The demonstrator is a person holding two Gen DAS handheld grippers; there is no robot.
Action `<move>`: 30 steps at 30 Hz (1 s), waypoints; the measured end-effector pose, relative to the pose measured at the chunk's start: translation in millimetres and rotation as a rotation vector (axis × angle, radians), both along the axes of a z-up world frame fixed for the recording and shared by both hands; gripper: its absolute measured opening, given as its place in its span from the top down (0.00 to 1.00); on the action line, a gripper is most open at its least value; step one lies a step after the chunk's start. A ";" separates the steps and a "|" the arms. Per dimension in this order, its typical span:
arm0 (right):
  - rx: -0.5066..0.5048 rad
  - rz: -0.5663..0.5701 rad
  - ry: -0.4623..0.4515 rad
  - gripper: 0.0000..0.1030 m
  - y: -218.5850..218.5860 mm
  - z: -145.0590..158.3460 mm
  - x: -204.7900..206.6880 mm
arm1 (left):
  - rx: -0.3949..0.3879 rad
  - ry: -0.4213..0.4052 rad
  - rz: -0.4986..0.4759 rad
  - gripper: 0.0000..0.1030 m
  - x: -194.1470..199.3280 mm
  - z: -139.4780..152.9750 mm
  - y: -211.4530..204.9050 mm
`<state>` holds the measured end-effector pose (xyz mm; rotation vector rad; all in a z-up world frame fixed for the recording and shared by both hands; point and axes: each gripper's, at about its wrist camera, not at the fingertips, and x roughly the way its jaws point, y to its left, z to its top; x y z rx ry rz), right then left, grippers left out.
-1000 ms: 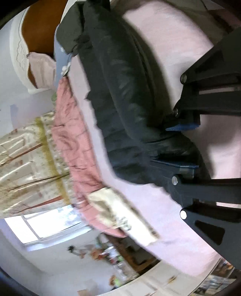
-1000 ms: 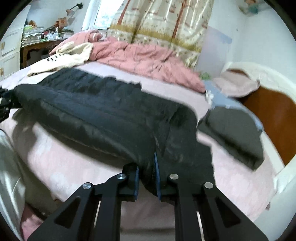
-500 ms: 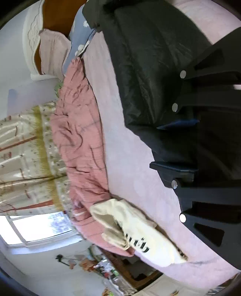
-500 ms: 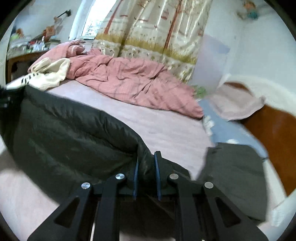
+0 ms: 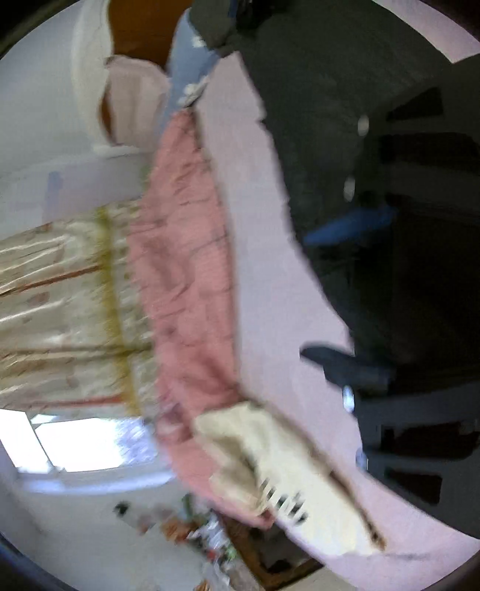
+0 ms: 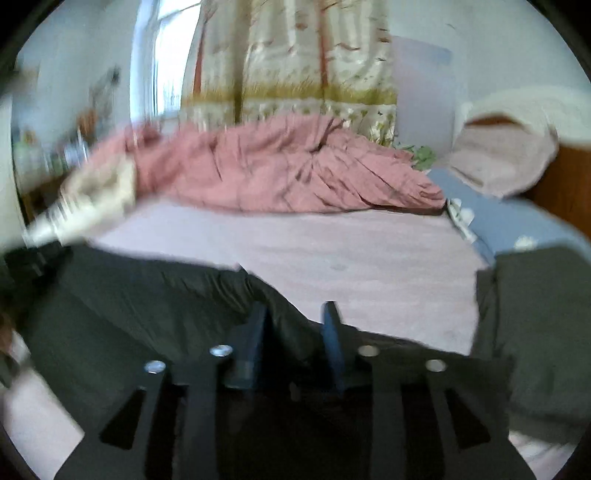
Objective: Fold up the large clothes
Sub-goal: 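Lift the black jacket end with both grippers and fold it over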
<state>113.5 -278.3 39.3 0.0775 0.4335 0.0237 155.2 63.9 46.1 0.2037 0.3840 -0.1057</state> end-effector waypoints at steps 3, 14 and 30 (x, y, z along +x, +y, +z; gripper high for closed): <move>-0.042 -0.068 -0.150 0.30 -10.7 19.8 -42.1 | -0.068 -0.051 -0.011 0.25 -31.6 28.1 21.0; -0.075 0.035 -0.025 0.78 -13.3 4.5 -54.6 | -0.083 0.076 0.001 0.48 -35.7 14.8 51.0; 0.053 -0.106 0.222 0.79 -67.2 -59.7 71.0 | -0.181 0.334 0.197 0.49 110.3 -74.9 87.9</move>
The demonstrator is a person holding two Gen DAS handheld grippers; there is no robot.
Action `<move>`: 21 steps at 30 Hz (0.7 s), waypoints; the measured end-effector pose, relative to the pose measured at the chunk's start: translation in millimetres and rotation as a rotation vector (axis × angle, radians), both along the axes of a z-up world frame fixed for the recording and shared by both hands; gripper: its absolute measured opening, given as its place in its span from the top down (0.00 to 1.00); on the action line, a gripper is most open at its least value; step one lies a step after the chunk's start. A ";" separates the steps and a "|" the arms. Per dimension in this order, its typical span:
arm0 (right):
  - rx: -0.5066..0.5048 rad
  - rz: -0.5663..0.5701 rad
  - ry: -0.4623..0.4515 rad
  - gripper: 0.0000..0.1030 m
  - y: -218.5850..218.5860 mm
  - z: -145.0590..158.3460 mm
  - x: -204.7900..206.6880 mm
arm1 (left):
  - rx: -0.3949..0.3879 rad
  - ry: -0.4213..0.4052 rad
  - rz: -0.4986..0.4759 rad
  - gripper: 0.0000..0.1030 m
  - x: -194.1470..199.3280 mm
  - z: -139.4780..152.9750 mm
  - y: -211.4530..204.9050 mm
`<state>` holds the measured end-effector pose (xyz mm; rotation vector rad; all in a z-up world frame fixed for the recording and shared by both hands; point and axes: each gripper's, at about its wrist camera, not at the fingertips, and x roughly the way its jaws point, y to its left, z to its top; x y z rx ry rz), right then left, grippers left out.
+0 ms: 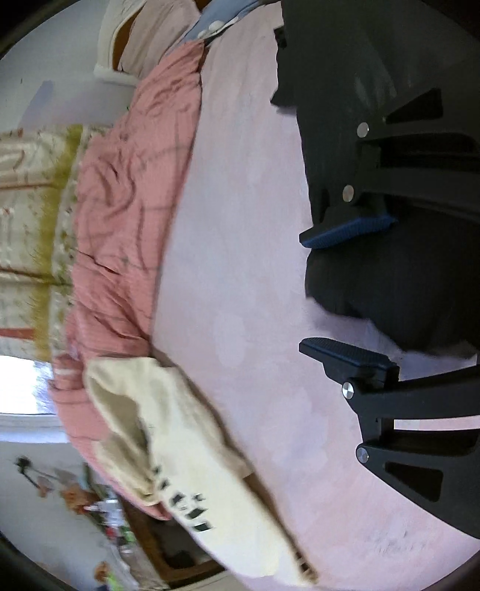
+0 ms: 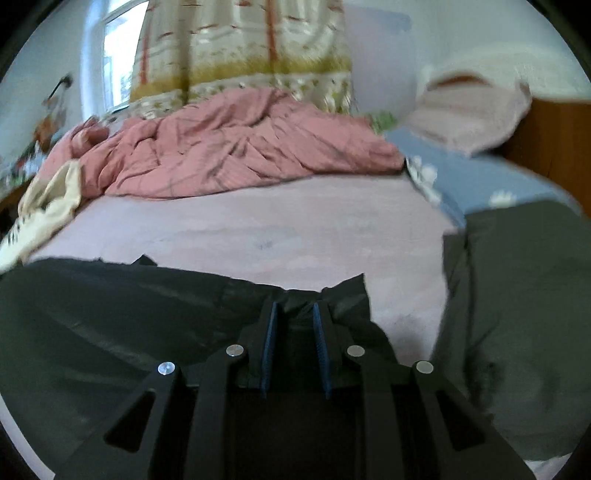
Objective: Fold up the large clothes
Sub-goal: 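Lift the black jacket end with both grippers and fold it over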
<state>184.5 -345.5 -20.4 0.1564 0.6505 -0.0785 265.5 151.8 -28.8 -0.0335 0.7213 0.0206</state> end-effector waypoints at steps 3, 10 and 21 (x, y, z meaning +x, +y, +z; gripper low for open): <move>0.093 0.000 0.051 0.79 -12.8 -13.9 13.2 | -0.055 0.054 -0.018 0.49 10.9 -11.7 5.0; 0.099 -0.040 0.095 0.79 -14.4 -27.4 26.9 | -0.037 0.097 0.001 0.47 16.5 -23.2 1.9; 0.086 -0.080 0.044 0.79 -14.6 -8.1 5.7 | -0.030 -0.367 0.024 0.70 -77.2 38.5 6.8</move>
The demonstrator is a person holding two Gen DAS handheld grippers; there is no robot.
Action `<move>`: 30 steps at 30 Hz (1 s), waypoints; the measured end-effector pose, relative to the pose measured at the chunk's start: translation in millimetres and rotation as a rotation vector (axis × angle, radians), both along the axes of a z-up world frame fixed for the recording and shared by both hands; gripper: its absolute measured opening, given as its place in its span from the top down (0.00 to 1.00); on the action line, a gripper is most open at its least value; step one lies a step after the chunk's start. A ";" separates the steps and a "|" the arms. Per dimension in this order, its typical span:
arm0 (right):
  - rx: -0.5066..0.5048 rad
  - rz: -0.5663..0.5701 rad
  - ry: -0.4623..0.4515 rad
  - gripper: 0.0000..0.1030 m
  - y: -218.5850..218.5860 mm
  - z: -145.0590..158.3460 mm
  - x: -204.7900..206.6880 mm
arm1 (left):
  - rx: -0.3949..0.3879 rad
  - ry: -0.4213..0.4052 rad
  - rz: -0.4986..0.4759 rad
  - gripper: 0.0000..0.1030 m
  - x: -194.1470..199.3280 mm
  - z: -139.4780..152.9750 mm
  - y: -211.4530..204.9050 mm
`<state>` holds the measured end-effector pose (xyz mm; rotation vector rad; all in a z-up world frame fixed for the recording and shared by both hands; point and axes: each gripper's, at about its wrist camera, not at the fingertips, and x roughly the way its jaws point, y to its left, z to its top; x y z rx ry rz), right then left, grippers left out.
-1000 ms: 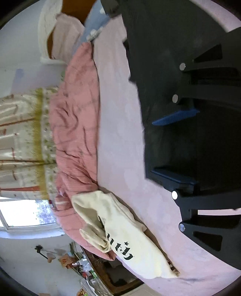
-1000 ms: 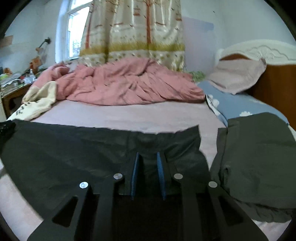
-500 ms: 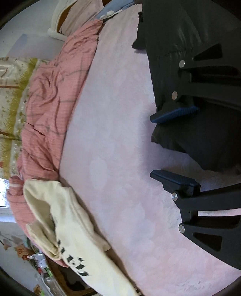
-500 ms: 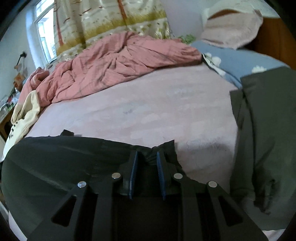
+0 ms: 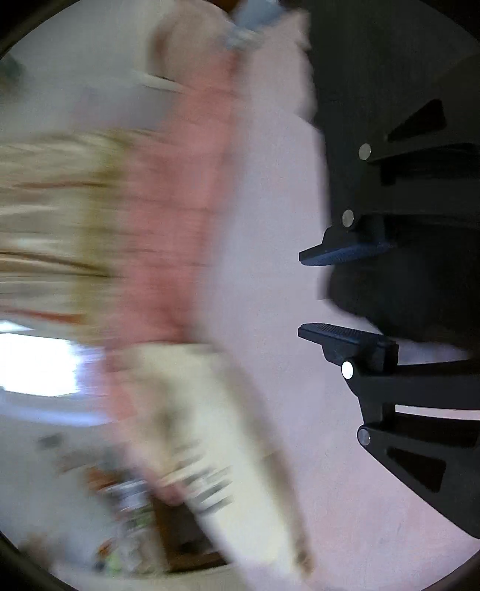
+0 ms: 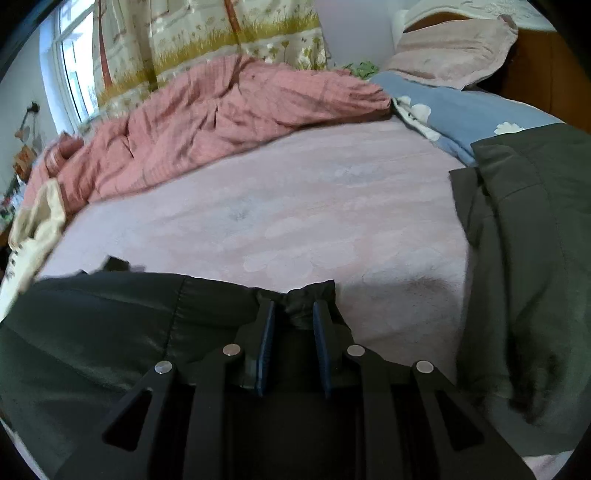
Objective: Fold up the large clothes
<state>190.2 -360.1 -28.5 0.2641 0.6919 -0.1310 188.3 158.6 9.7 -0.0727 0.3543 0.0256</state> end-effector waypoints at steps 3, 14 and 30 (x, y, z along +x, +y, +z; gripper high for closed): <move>-0.083 0.018 -0.175 0.79 16.6 44.8 -44.8 | 0.028 -0.167 -0.083 0.66 -64.3 52.6 -18.2; -0.039 0.204 -0.474 0.79 104.9 148.9 -146.9 | -0.077 -0.146 -0.308 0.50 -161.1 85.2 -128.0; -0.048 0.253 -0.328 0.98 127.6 91.1 -130.8 | -0.122 0.212 -0.454 0.88 -102.2 -11.0 -197.4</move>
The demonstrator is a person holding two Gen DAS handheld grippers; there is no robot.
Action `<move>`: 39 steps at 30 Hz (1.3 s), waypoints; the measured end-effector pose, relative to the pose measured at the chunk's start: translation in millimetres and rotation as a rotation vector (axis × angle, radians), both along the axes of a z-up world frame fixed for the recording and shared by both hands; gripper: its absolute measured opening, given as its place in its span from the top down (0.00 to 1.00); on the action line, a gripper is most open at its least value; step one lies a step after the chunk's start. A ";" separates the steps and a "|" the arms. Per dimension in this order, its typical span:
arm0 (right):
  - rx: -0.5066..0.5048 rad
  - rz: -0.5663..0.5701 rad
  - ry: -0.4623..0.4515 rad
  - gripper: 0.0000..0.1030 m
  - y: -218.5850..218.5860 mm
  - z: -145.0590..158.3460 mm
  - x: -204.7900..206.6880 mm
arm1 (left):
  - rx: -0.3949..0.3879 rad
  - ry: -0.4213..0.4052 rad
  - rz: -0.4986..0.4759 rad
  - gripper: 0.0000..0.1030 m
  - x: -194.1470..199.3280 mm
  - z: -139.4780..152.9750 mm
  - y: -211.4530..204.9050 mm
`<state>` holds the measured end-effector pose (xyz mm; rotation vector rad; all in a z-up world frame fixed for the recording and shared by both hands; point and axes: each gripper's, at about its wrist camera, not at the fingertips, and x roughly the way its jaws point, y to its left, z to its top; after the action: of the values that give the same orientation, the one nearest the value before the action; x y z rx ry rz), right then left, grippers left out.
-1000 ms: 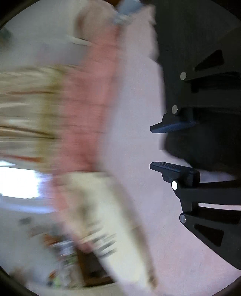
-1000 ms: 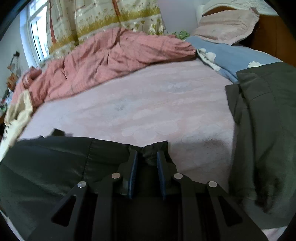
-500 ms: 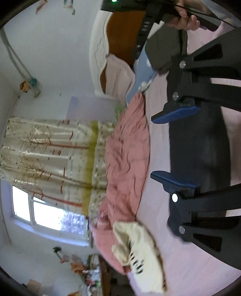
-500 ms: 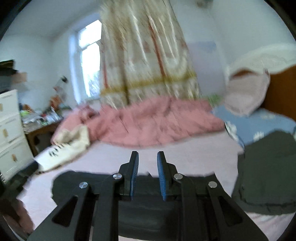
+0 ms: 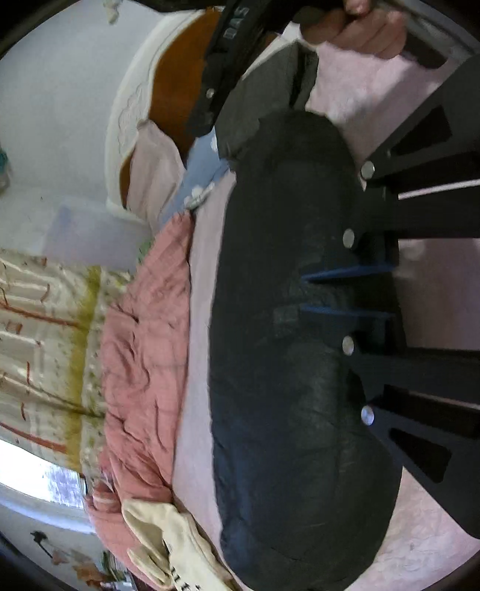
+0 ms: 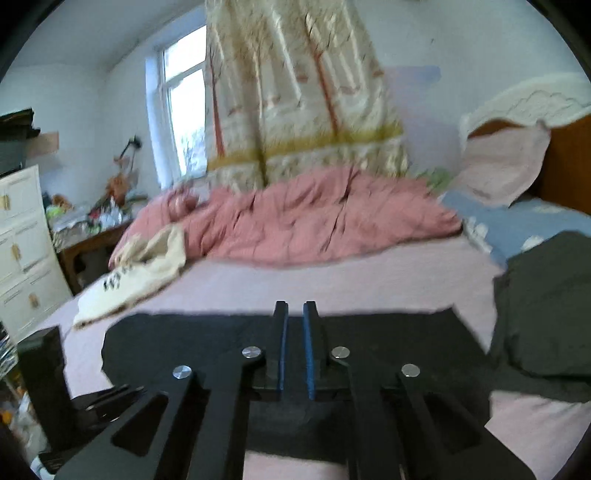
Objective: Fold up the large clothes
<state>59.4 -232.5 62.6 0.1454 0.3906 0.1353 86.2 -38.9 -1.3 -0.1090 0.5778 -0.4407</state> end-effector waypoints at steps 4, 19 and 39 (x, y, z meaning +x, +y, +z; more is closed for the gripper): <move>-0.021 0.032 0.072 0.98 6.8 -10.3 9.5 | -0.054 0.087 -0.067 1.00 9.4 -7.1 1.1; 0.062 0.277 0.506 0.98 61.2 -60.9 90.8 | -0.163 0.184 -0.083 0.98 16.6 -35.4 4.2; 0.082 0.234 0.713 0.98 83.2 -85.4 142.5 | -0.120 0.286 -0.010 0.97 31.4 -45.9 11.4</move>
<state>201.9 -149.3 -22.9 0.2279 1.1153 0.3320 117.6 -27.4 -47.2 -0.2876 0.8331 -0.4729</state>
